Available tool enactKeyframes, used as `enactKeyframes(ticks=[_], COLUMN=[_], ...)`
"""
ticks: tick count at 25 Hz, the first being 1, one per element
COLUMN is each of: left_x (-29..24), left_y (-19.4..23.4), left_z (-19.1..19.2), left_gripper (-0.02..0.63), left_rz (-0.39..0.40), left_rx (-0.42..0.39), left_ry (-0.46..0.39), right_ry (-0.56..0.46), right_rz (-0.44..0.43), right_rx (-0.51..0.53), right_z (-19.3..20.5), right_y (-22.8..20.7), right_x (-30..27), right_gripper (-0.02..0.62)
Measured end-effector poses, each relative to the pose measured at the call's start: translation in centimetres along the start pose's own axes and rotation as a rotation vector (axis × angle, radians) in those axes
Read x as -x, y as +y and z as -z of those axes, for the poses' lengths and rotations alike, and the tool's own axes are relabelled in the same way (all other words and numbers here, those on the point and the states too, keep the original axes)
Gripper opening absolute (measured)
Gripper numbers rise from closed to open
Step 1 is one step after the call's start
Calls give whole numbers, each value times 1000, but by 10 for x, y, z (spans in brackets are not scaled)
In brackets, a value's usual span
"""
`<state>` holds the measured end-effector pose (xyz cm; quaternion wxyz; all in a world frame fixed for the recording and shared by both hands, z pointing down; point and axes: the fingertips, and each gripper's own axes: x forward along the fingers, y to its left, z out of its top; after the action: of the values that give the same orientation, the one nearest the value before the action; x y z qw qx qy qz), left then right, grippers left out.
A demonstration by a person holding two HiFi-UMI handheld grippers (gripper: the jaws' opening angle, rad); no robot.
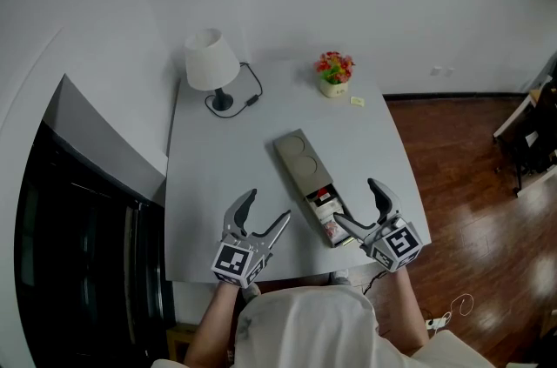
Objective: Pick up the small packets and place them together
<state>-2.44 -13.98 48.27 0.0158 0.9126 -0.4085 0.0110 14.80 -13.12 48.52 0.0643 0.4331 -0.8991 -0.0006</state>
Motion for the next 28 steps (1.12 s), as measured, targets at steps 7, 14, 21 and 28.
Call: enactKeyframes(ticks=[7,14,21,28], left_x=[1,9,19,34], left_y=[-16,-26,-33,-26], left_z=[17,23,22,30], left_gripper=[342,337,336,336], left_rz=[92,107,73,14], left_rx=[1,-1,-2,2], left_ry=[72,97,105,120], right_ry=[296,759,996,1079], right_rz=[-332,-676,-888,-942], right_rx=[197,493,692,790], right_z=[73,200,270,304], right_y=[22,30,36,39], right_x=[-6,-3,2,-5], right_gripper=[442,305,305,310])
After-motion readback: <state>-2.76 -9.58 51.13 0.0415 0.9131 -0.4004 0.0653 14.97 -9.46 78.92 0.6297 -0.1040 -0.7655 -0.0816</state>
